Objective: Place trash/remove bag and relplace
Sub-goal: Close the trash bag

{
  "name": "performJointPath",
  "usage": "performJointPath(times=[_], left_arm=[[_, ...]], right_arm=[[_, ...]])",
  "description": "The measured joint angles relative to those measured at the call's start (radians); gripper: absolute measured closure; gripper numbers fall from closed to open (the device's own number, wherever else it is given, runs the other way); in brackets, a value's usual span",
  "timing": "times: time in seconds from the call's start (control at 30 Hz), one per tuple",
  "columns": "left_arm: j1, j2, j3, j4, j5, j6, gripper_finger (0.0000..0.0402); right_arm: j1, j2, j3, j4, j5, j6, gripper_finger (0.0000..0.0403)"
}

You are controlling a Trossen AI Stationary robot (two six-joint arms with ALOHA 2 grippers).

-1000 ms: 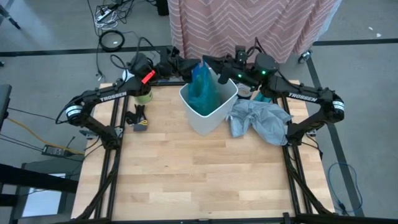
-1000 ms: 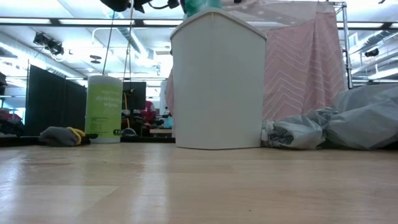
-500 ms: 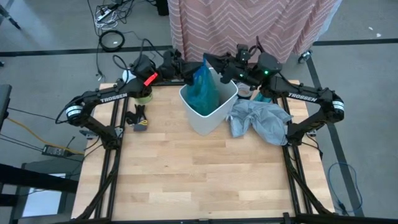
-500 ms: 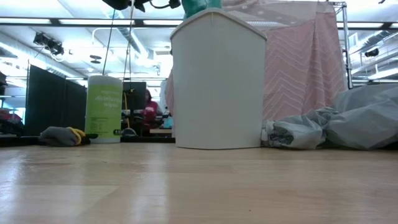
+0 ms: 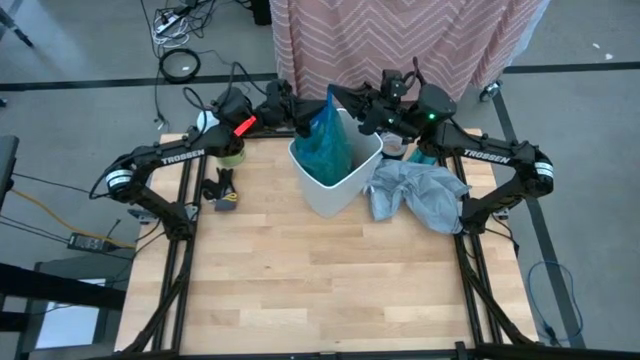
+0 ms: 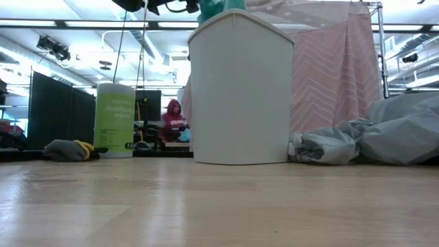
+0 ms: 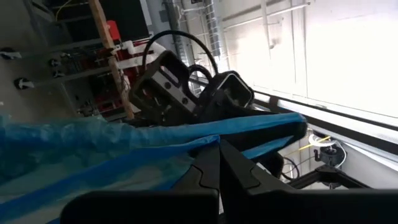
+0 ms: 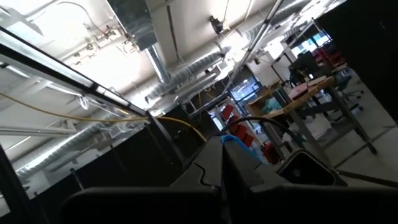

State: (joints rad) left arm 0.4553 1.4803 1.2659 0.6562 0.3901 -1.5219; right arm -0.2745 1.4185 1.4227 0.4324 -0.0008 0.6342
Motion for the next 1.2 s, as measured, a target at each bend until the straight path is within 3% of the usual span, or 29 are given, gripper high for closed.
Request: performJointPath(times=[0.33, 1.03, 1.2], left_arm=[[-0.011, 0.000, 0.000, -0.055, 0.002, 0.014, 0.0400], [-0.037, 0.000, 0.000, -0.110, 0.005, 0.078, 0.0400], [-0.039, 0.008, 0.000, -0.103, 0.015, 0.079, 0.0400]], right_arm=[[0.006, 0.000, 0.000, 0.011, -0.042, 0.001, 0.0403], [0.007, 0.004, 0.000, 0.203, -0.113, -0.018, 0.0403], [0.007, 0.005, 0.000, 0.294, -0.165, -0.110, 0.0403]])
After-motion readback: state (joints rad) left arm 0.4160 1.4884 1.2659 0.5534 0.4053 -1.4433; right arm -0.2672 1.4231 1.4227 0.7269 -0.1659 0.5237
